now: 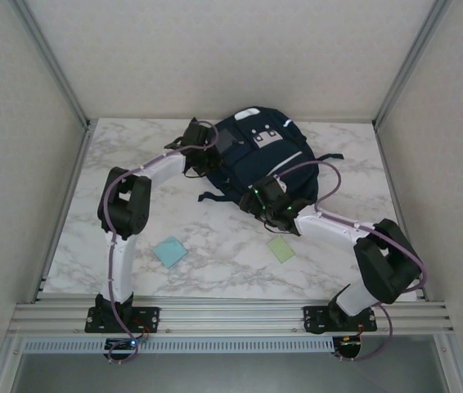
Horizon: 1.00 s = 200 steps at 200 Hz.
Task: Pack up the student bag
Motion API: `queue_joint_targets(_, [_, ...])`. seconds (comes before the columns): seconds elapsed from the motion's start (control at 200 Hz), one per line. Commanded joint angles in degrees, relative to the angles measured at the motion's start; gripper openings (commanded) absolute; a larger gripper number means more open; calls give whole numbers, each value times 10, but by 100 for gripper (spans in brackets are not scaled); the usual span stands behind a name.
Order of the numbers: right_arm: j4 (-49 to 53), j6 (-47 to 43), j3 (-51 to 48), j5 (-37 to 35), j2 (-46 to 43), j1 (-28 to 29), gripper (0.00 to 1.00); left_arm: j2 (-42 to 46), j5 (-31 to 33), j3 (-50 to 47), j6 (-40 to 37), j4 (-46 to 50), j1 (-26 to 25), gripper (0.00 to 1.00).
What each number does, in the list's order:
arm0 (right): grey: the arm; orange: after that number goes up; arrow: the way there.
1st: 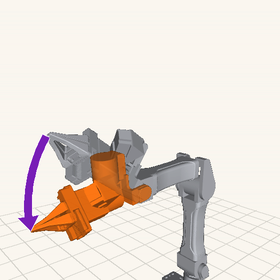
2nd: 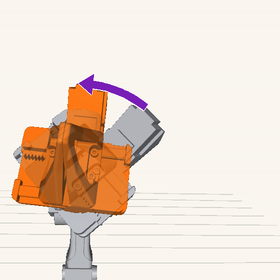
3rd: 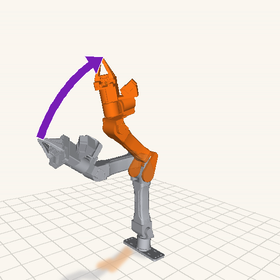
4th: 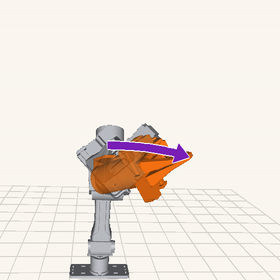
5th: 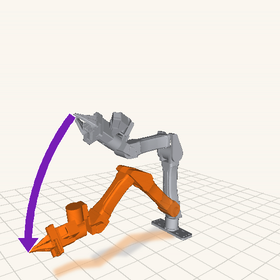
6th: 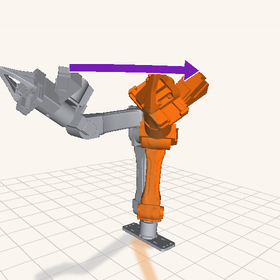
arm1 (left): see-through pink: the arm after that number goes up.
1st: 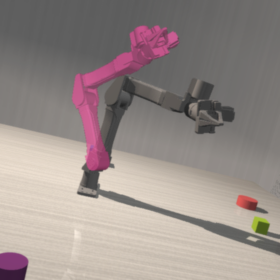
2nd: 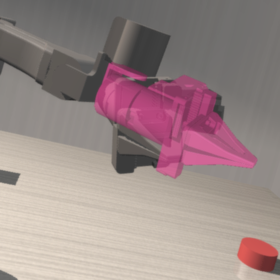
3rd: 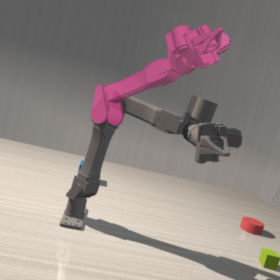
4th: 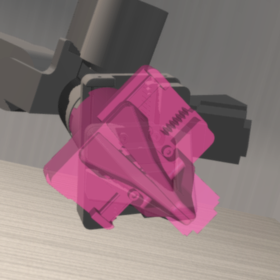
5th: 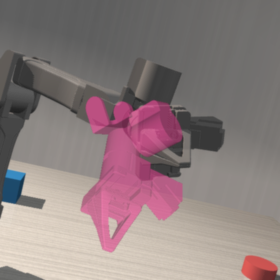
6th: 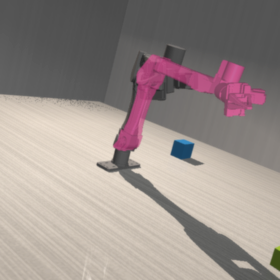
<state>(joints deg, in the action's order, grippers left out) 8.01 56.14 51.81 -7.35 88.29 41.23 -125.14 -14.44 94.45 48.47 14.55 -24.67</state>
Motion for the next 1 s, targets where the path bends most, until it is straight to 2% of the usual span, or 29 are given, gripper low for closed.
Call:
queue_joint_targets(0.0, [-24, -10, 48, 11, 16, 0, 68, 57, 6, -62, 40, -33, -6, 0])
queue_joint_targets(0.1, [-30, 2, 84, 28, 33, 9, 65, 123, 11, -127, 85, -70, -13, 0])
queue_joint_targets(0.21, [-44, 28, 120, 54, 71, 13, 55, 181, 39, -163, 108, -76, -28, 0])
queue_joint_targets(0.415, [-58, 83, 159, 52, 145, 35, 49, 223, 61, -180, 114, -63, -45, 0])
queue_joint_targets(0.756, [61, 60, 208, -122, 184, 57, 49, 247, 48, -221, 135, -89, -47, 0])
queue_joint_targets(0.996, [91, 33, 240, -180, 205, 57, 50, 251, 40, -224, 136, -87, -46, 0])
